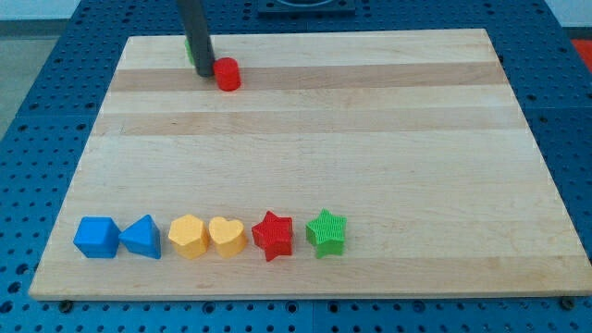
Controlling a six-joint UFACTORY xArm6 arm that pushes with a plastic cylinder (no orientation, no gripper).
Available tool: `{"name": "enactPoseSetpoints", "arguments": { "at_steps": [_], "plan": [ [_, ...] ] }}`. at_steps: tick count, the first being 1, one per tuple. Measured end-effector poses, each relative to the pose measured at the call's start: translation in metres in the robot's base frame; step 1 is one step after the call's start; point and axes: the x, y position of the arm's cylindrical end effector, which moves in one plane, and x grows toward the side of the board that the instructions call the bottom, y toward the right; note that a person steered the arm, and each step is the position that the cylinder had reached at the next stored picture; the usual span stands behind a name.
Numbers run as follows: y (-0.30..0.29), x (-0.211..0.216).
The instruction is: Move the red circle to the right of the green star
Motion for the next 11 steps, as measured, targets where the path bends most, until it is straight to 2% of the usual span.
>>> {"name": "enactPoseSetpoints", "arguments": {
  "at_steps": [3, 6, 8, 9, 11],
  "plan": [
    [0.102, 0.037],
    [0.122, 0.108],
    [0.158, 0.143],
    [0.176, 0.156],
    [0.206, 0.157]
  ]
}}
